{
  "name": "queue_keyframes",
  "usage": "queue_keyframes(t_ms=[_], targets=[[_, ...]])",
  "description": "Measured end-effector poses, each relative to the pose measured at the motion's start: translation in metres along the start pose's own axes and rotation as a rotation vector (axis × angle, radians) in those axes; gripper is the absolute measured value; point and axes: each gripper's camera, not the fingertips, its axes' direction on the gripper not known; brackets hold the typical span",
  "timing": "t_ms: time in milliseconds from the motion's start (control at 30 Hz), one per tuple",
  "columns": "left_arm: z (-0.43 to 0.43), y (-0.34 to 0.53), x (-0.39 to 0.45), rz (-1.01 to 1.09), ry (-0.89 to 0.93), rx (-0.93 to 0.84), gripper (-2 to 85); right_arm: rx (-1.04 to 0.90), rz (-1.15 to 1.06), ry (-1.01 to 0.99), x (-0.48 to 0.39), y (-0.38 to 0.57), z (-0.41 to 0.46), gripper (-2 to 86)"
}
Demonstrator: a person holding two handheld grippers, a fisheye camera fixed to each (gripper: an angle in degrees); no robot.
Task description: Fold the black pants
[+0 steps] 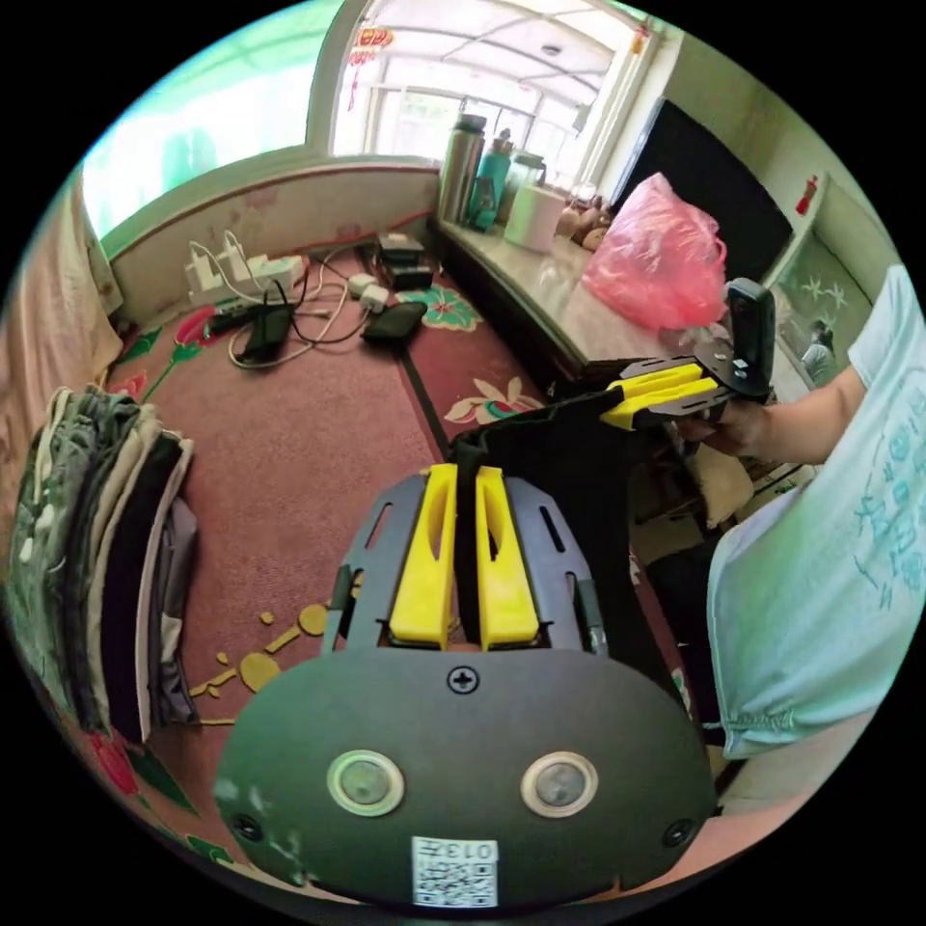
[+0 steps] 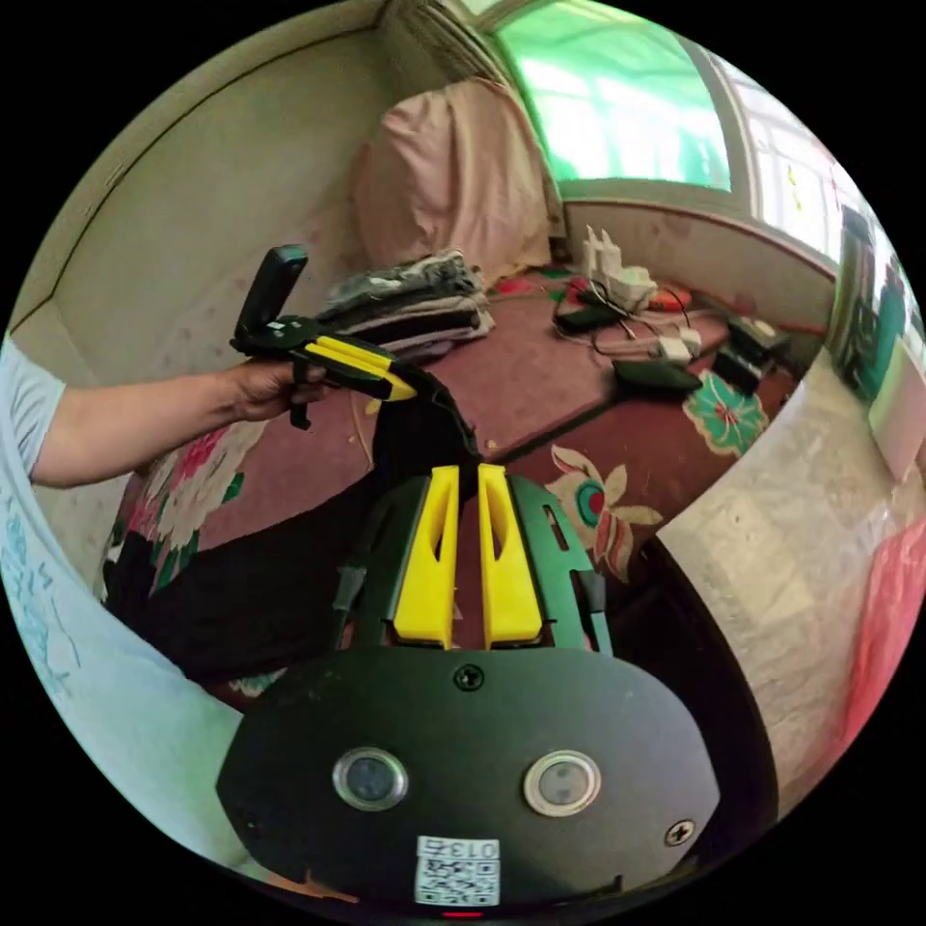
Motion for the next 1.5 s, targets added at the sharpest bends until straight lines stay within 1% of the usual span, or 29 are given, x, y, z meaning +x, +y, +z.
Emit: queue_keyframes(t_ms=[33,100,133,200,233,300,367,500,533,600,667,800,1033,1133,1200,1300,1333,1367,1400,1467,1500], targets=[[-0.008,0.007,0.006,0.011,-0.010,0.016,1.9,0.009,-0.033,-0.002,-0.012,-0.004,-0.007,2.9],[-0.038,0.041,0.030,0.030,-0.049,0.056,1.9,0.034,-0.186,-0.011,-0.068,-0.016,-0.033,3.0],[-0.045,0.050,0.036,0.030,-0.059,0.062,1.9,0.038,-0.224,-0.015,-0.083,-0.018,-0.038,3.0],[-0.067,0.089,0.063,0.023,-0.100,0.072,2.0,0.041,-0.375,-0.059,-0.144,-0.024,-0.054,3.0],[-0.071,0.099,0.070,0.017,-0.109,0.069,2.0,0.041,-0.412,-0.070,-0.160,-0.024,-0.056,3.0],[-0.085,0.143,0.096,-0.018,-0.148,0.052,2.1,0.027,-0.552,-0.122,-0.221,-0.022,-0.061,3.1],[-0.089,0.176,0.113,-0.064,-0.169,0.027,2.2,0.009,-0.640,-0.147,-0.266,-0.018,-0.057,3.1],[-0.075,0.250,0.148,-0.158,-0.229,-0.094,2.1,-0.056,-0.772,-0.211,-0.356,-0.008,-0.032,3.0],[-0.070,0.260,0.152,-0.171,-0.237,-0.117,2.1,-0.073,-0.787,-0.219,-0.367,-0.007,-0.027,3.0],[-0.050,0.295,0.164,-0.214,-0.263,-0.193,2.0,-0.139,-0.846,-0.209,-0.410,-0.001,-0.004,3.0],[-0.035,0.319,0.170,-0.250,-0.264,-0.231,1.9,-0.177,-0.884,-0.198,-0.438,0.001,0.011,3.0],[-0.010,0.359,0.184,-0.286,-0.274,-0.269,1.8,-0.232,-0.987,-0.150,-0.497,0.004,0.031,3.1],[0.009,0.398,0.198,-0.312,-0.282,-0.268,2.2,-0.255,-1.049,-0.092,-0.561,-0.023,0.042,3.8],[0.018,0.414,0.203,-0.328,-0.272,-0.280,2.9,-0.295,-1.098,-0.081,-0.581,-0.034,0.053,4.9],[0.022,0.429,0.207,-0.360,-0.256,-0.287,3.8,-0.373,-1.141,-0.141,-0.592,-0.045,0.061,7.4],[0.019,0.450,0.216,-0.421,-0.256,-0.305,4.8,-0.432,-1.129,-0.235,-0.601,-0.076,0.055,9.5],[0.018,0.455,0.219,-0.437,-0.265,-0.319,4.8,-0.430,-1.122,-0.255,-0.601,-0.084,0.051,9.2],[0.015,0.467,0.225,-0.473,-0.292,-0.334,4.7,-0.400,-1.096,-0.309,-0.598,-0.102,0.040,8.4],[0.010,0.479,0.233,-0.523,-0.325,-0.321,4.7,-0.342,-1.048,-0.321,-0.590,-0.122,0.030,8.0],[0.005,0.495,0.245,-0.621,-0.365,-0.290,4.7,-0.270,-0.984,-0.277,-0.577,-0.150,0.026,7.5],[0.004,0.499,0.255,-0.657,-0.398,-0.260,4.7,-0.277,-0.970,-0.246,-0.570,-0.170,0.033,7.1]])
